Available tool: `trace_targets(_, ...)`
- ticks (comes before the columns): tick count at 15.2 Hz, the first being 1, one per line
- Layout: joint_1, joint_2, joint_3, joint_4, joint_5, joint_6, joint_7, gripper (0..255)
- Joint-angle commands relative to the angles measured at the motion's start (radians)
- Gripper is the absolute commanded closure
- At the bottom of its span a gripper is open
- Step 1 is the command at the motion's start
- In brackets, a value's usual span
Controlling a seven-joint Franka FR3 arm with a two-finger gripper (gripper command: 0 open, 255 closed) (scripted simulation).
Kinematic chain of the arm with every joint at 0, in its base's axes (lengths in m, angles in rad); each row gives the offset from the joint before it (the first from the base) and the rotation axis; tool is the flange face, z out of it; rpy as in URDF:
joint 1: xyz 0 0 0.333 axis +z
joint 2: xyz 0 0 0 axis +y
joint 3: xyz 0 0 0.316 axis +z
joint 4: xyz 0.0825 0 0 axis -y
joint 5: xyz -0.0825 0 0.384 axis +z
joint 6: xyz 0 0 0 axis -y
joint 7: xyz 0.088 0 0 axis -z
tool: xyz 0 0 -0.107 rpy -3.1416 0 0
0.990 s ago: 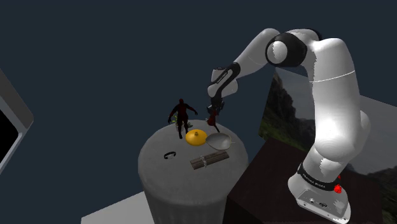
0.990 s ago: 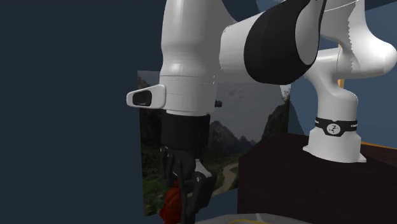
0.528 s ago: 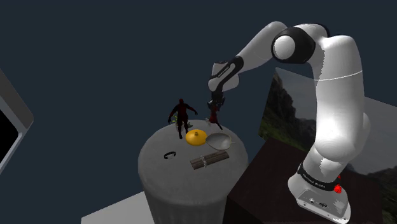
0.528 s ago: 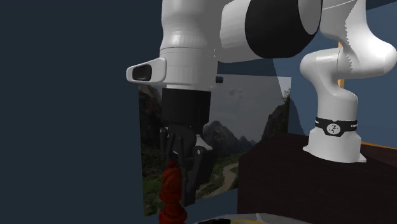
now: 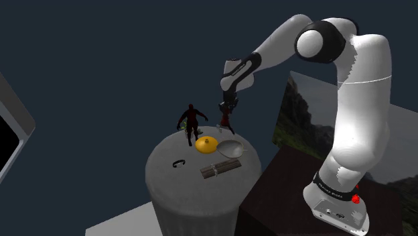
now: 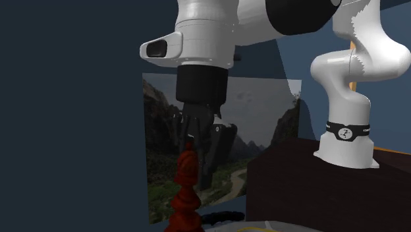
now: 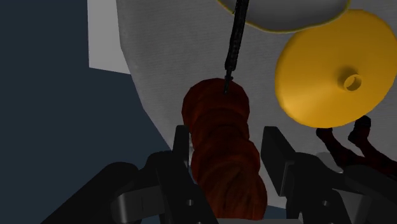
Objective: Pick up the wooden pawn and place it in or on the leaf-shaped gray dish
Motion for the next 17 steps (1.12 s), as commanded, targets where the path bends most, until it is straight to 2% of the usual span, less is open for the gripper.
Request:
trace_targets(1, 0.018, -0.065, -0.001, -0.088, -0.012, 0.023, 0.023, 255)
trace_targets(11, 0.105, -0.403, 0.027, -0.488, -0.091, 0.083, 0.194, 255)
trace_targets(17, 0.104, -0.331, 0.028, -0.503, -0.087, 0.17, 0.194, 255)
